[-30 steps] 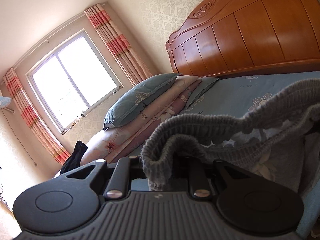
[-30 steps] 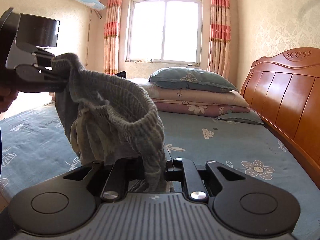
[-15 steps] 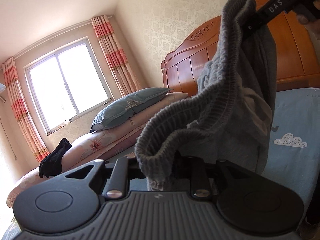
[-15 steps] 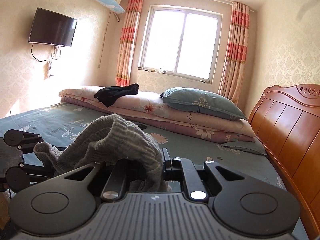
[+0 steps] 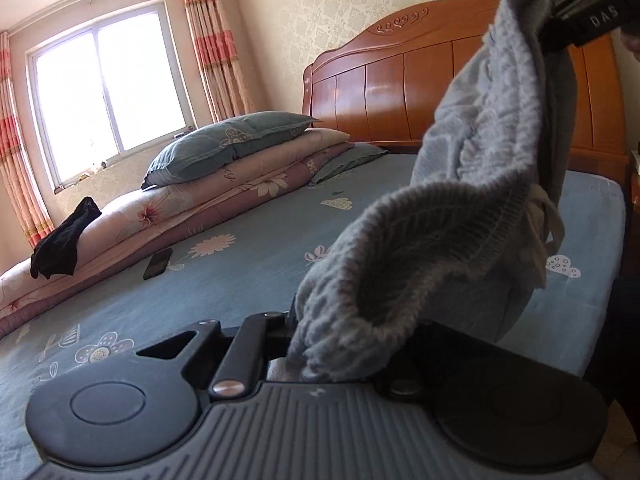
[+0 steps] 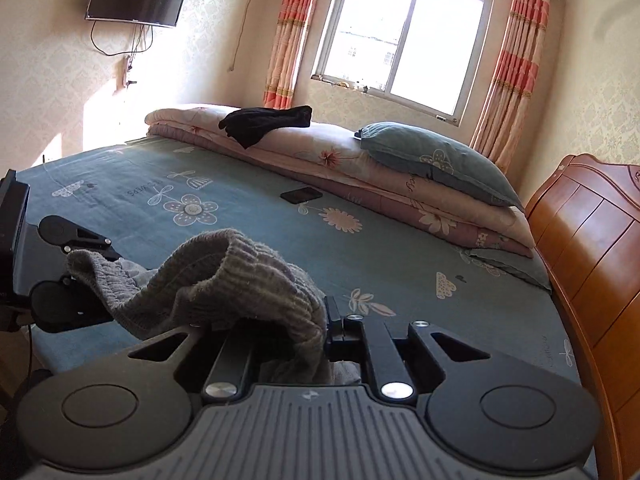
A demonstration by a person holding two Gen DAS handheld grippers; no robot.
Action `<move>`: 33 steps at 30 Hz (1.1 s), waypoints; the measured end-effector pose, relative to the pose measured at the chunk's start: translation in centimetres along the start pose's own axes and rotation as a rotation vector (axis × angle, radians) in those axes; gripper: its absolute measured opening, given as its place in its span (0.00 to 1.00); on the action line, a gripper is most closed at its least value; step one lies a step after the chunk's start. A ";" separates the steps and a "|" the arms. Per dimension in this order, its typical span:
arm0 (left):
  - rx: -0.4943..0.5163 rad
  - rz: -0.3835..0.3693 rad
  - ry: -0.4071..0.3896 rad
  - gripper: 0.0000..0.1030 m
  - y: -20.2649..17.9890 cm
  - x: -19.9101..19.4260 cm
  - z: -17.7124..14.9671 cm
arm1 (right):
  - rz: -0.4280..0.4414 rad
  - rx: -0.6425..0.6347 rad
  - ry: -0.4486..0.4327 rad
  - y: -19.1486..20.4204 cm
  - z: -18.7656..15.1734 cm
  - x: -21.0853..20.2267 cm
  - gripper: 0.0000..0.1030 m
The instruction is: Fold clothes
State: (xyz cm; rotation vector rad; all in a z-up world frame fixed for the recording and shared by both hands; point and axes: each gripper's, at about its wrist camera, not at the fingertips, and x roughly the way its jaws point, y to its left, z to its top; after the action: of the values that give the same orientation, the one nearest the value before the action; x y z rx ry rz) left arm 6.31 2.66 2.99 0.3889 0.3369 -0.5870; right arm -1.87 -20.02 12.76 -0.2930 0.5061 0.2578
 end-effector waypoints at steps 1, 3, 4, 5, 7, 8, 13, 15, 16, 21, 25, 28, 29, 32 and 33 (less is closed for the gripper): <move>-0.012 -0.002 0.012 0.08 0.5 0.0 0.1 | 0.024 0.002 0.021 -0.1 -0.5 0.4 0.14; -0.035 -0.003 0.042 0.08 1.3 0.0 0.1 | 0.040 0.018 0.052 0.0 -1.7 1.1 0.14; -0.045 -0.002 0.060 0.08 1.5 0.2 0.0 | 0.049 0.027 0.067 0.0 -2.3 1.5 0.14; -0.058 -0.013 0.084 0.09 1.6 0.4 -0.2 | 0.064 0.045 0.078 -0.1 -3.0 1.8 0.14; -0.068 -0.023 0.116 0.11 1.4 0.9 -1.0 | 0.098 0.083 0.105 -0.3 -4.3 2.6 0.15; -0.062 -0.024 0.133 0.11 1.1 1.3 -1.4 | 0.109 0.097 0.122 -0.4 -5.0 3.0 0.15; -0.028 -0.004 0.193 0.12 -0.5 1.7 -3.1 | 0.143 0.139 0.203 -0.3 -8.2 4.5 0.15; -0.022 -0.009 0.199 0.12 -0.9 1.7 -2.9 | 0.143 0.136 0.219 -0.2 -8.9 4.7 0.15; -0.017 -0.009 0.201 0.12 -1.1 1.7 -2.7 | 0.153 0.133 0.220 -0.2 -9.1 4.8 0.15; -0.016 0.007 0.190 0.12 -1.3 2.6 -1.8 | 0.204 0.109 0.234 -0.9 -9.0 6.7 0.15; -0.034 0.003 0.177 0.12 -0.1 5.2 -1.1 | 0.242 0.077 0.279 -2.3 -8.7 11.0 0.15; -0.039 -0.024 0.196 0.11 1.1 8.5 -0.9 | 0.305 0.062 0.355 -3.7 -8.6 15.1 0.14; -0.040 -0.035 0.215 0.11 1.5 9.8 -0.9 | 0.325 0.052 0.386 -4.1 -8.5 16.4 0.14; -0.070 -0.075 0.310 0.09 2.7 13.4 -1.0 | 0.383 0.045 0.471 -5.5 -7.9 19.6 0.14; -0.072 -0.089 0.335 0.09 3.0 14.1 -0.9 | 0.392 0.050 0.490 -5.9 -7.6 20.1 0.14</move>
State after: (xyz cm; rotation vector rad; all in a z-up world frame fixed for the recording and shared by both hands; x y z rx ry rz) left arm 18.89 -1.22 -2.86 0.4046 0.6981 -0.5951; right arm 13.64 -24.63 -2.53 -0.2050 1.0562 0.5588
